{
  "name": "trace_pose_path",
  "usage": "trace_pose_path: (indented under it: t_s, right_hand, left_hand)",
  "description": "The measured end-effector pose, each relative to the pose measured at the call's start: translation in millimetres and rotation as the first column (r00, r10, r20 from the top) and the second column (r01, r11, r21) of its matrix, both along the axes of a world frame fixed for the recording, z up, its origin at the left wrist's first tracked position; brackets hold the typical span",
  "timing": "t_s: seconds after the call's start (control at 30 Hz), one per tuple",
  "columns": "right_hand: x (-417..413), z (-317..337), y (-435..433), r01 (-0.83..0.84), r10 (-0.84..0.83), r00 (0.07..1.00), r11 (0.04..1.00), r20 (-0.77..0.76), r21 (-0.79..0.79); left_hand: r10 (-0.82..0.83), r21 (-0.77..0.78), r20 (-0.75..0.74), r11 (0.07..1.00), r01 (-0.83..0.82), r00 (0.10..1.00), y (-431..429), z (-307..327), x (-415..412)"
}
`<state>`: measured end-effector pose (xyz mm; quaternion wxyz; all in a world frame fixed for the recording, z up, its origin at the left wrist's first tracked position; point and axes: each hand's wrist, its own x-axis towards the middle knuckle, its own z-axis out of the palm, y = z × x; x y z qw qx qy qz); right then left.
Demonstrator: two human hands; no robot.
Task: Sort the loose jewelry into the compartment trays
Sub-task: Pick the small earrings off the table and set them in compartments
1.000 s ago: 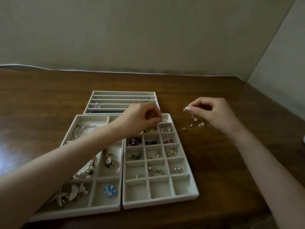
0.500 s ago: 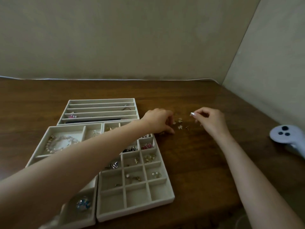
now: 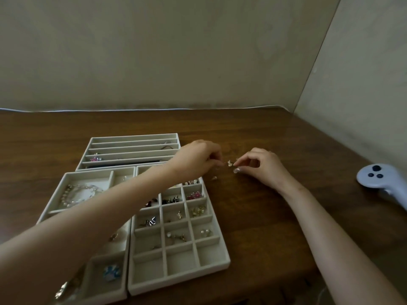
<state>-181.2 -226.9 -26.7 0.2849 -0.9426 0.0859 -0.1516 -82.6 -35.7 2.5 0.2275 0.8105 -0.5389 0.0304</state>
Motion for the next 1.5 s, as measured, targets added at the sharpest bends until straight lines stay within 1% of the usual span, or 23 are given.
trace_pose_path:
  t_s: [0.1,0.2,0.27,0.37,0.47,0.57,0.67,0.73,0.83,0.9,1.0,1.1,1.27,1.37,1.43,1.5]
  right_hand:
    - [1.7,-2.9,1.6,-0.035,0.034,0.999,0.998,-0.027,-0.042]
    - [3.1,-3.2,4.0,-0.020,0.019,1.000,0.999,-0.020,-0.048]
    - [3.7,-4.1,3.9,-0.012,0.011,1.000,0.999,-0.022,-0.042]
    - [3.6,-5.9,3.6,0.000,0.000,1.000,1.000,-0.009,-0.023]
    - [3.9,-7.5,4.3,0.001,-0.001,1.000,1.000,0.004,-0.008]
    - [3.6,-7.9,6.5,0.007,-0.008,0.999,1.000,0.036,0.027]
    - [1.5,-7.4,9.1,0.007,-0.015,0.996,0.996,0.090,0.086]
    - [-1.2,-4.7,11.9,-0.003,-0.016,0.993,0.987,0.115,0.163]
    - [-7.8,4.8,24.9,-0.035,-0.011,0.989,0.952,0.146,0.305]
    - [-16.7,11.5,39.4,-0.082,0.032,0.989,0.933,0.146,0.351]
    - [-41.4,16.5,65.6,-0.204,0.181,0.979,0.907,0.096,0.370]
    - [-71.1,18.2,84.6,-0.317,0.322,0.945,0.868,0.052,0.383]
    - [-99.4,23.3,100.3,-0.418,0.461,0.887,0.815,-0.011,0.402]
    - [-101.1,23.4,100.4,-0.428,0.473,0.880,0.827,-0.040,0.365]
    - [-99.1,23.8,96.7,-0.398,0.440,0.898,0.840,-0.033,0.369]
    - [-94.9,24.8,92.1,-0.355,0.382,0.924,0.852,0.007,0.385]
  left_hand:
    - [-0.009,-0.023,-0.063,1.000,0.008,0.998,42.9,8.9,-12.6]
    - [-0.015,-0.015,-0.133,1.000,0.014,0.991,87.7,13.8,-24.2]
    - [-0.043,0.007,-0.186,0.999,0.045,0.982,114.5,16.6,-30.6]
    - [-0.124,0.044,-0.213,0.990,0.137,0.969,145.3,18.8,-37.8]
    - [-0.146,0.082,-0.212,0.983,0.167,0.966,161.2,15.0,-43.3]
    - [-0.154,0.081,-0.192,0.982,0.172,0.969,162.5,7.8,-49.5]
    - [-0.139,0.070,-0.203,0.985,0.157,0.969,158.4,4.5,-52.9]
    - [-0.125,0.039,-0.214,0.990,0.136,0.969,155.4,4.3,-53.9]
    - [-0.080,-0.031,-0.186,0.997,0.076,0.979,149.6,4.2,-54.6]
    - [-0.060,-0.063,-0.174,0.997,0.050,0.983,145.4,4.4,-55.3]
    - [-0.056,-0.097,-0.166,0.994,0.040,0.985,138.6,5.9,-53.8]
    - [-0.059,-0.105,-0.165,0.994,0.042,0.985,128.8,7.7,-52.0]
    - [-0.103,-0.113,-0.168,0.990,0.085,0.980,106.3,14.5,-47.5]
    - [-0.121,-0.120,-0.184,0.988,0.100,0.975,94.8,18.1,-45.1]
    - [-0.127,-0.116,-0.195,0.988,0.106,0.972,88.5,18.4,-43.0]
    - [-0.128,-0.116,-0.207,0.988,0.106,0.970,83.2,17.9,-40.6]
